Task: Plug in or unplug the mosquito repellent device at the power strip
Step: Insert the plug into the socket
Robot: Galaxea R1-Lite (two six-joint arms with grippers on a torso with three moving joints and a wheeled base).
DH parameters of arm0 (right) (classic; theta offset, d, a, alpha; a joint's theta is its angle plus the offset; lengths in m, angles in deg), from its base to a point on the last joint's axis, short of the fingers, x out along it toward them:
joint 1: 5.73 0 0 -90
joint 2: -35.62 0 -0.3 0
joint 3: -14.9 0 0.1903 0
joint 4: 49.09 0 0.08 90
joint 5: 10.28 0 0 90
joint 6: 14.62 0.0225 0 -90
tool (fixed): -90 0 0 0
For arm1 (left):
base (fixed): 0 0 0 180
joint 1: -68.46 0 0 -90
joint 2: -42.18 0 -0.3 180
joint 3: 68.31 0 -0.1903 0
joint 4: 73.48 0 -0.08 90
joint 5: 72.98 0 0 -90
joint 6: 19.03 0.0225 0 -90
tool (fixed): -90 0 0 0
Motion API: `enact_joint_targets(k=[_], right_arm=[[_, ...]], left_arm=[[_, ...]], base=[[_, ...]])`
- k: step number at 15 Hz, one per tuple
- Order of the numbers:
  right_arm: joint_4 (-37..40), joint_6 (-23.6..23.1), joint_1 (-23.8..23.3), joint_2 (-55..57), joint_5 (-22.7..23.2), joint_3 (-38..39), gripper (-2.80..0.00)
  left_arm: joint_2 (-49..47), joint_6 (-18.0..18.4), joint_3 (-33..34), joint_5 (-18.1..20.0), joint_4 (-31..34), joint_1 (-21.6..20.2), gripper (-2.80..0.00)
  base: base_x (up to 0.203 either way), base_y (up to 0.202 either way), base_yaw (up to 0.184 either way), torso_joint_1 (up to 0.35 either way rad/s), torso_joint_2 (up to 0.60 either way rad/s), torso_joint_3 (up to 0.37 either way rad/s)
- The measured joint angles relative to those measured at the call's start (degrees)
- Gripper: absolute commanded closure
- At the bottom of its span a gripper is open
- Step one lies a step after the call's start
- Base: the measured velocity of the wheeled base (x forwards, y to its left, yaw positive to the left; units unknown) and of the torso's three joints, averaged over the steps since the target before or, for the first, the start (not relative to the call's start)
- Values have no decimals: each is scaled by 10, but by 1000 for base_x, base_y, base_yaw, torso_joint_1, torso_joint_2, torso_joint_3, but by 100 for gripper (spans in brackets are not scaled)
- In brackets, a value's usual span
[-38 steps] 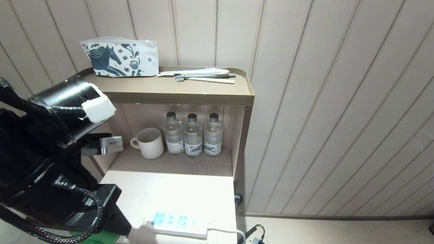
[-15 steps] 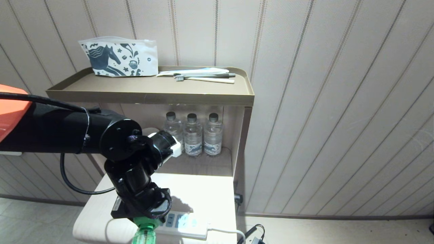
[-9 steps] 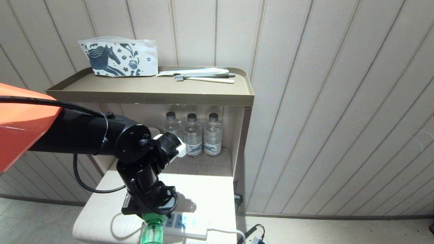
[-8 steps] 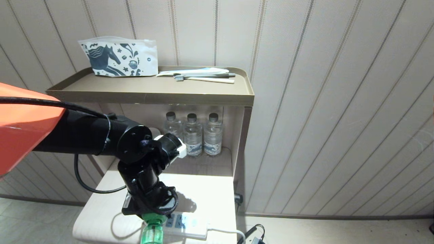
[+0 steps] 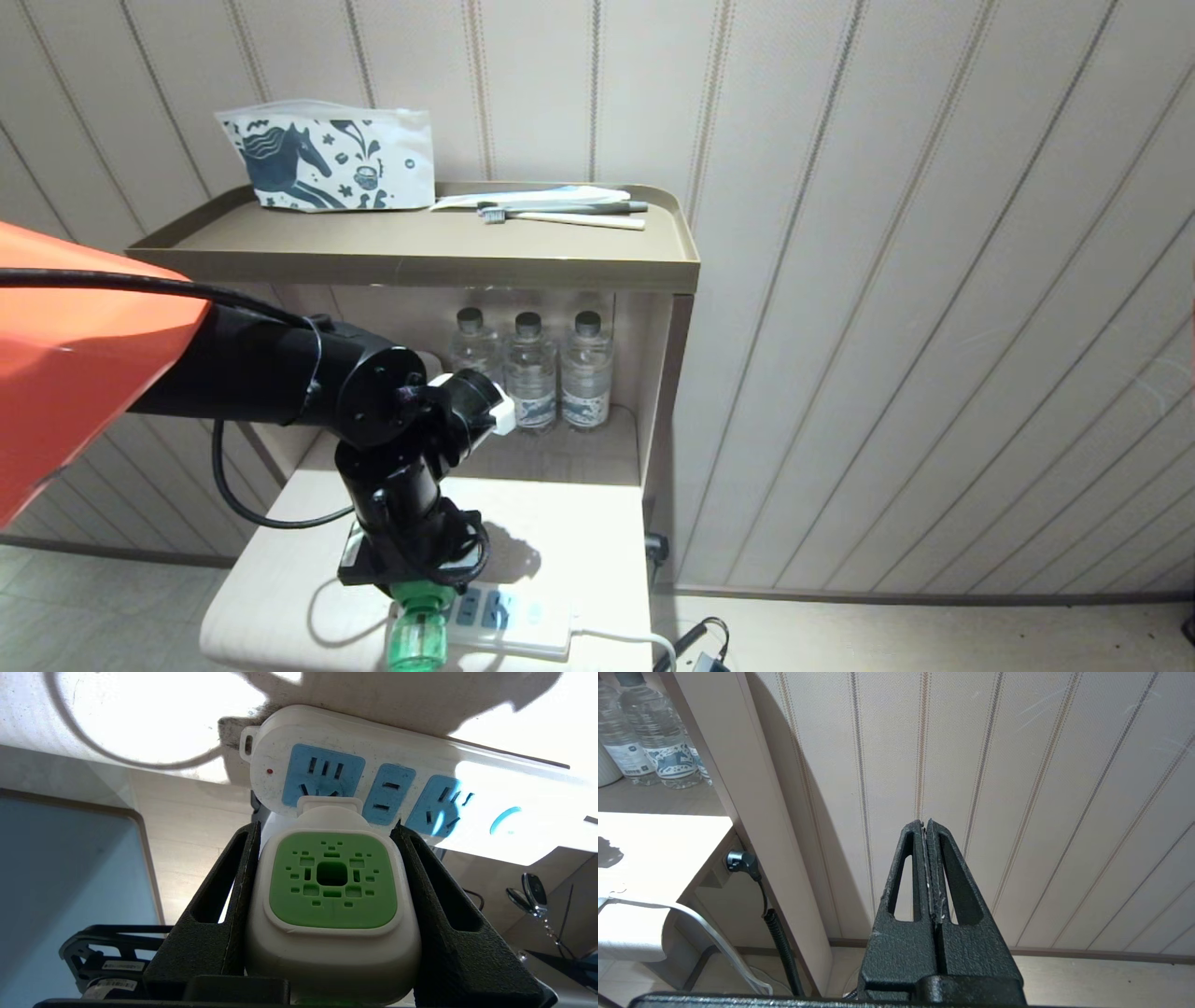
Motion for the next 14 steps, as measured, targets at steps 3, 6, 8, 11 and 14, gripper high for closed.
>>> enact_joint_targets(k=[3, 6, 8, 11, 14], right_arm=[[0, 0, 0, 0, 0, 0, 0], [0, 0, 0, 0, 0, 0, 0], [0, 0, 0, 0, 0, 0, 0], [0, 0, 0, 0, 0, 0, 0], [0, 0, 0, 0, 0, 0, 0]], left_arm=[[-4, 0, -1, -1, -4, 0, 0], [-4, 0, -1, -12, -7, -2, 0], [-4, 0, -1, -24, -11, -6, 0], [-4, 1, -1, -25, -13, -8, 0], [-7, 1, -3, -24, -18, -8, 0]], base=[[0, 0, 0, 0, 0, 0], [0, 0, 0, 0, 0, 0], [0, 0, 0, 0, 0, 0], [0, 0, 0, 0, 0, 0], [0, 0, 0, 0, 0, 0]])
